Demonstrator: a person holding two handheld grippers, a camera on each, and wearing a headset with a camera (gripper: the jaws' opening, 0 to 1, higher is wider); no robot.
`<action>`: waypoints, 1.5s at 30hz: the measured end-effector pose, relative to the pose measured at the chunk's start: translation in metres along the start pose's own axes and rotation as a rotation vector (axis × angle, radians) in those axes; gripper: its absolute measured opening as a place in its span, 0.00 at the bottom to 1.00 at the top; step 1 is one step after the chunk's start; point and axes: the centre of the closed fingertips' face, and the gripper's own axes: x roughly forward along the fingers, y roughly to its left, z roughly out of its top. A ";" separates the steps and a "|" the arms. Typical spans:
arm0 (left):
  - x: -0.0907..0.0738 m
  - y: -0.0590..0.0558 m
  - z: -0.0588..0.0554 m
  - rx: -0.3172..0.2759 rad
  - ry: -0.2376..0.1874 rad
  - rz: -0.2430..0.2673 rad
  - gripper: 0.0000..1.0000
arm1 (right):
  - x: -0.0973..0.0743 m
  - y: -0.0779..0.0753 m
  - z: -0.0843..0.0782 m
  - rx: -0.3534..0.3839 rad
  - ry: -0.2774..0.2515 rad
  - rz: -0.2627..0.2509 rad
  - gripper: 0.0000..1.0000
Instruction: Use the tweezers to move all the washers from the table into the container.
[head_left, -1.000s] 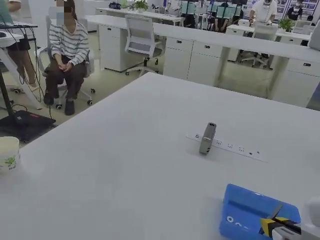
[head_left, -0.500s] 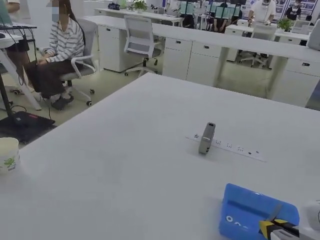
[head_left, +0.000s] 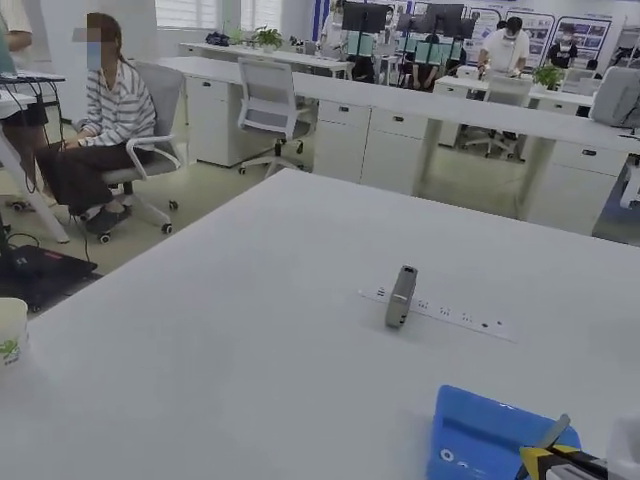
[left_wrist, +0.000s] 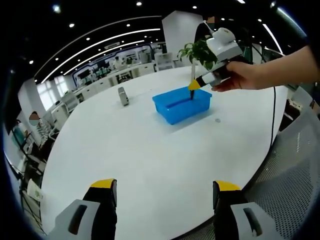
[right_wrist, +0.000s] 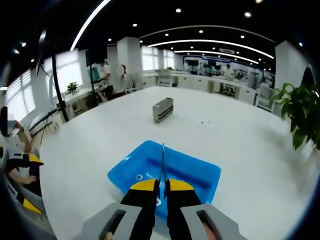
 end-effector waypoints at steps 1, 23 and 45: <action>0.000 0.000 0.000 0.000 0.000 0.002 0.80 | -0.002 0.000 0.002 -0.002 -0.005 -0.001 0.03; -0.002 0.001 0.004 -0.009 -0.024 0.006 0.80 | -0.067 0.015 0.009 0.050 -0.125 0.023 0.03; 0.000 0.000 0.002 -0.003 -0.013 0.000 0.80 | -0.063 0.022 -0.065 0.135 -0.012 -0.005 0.03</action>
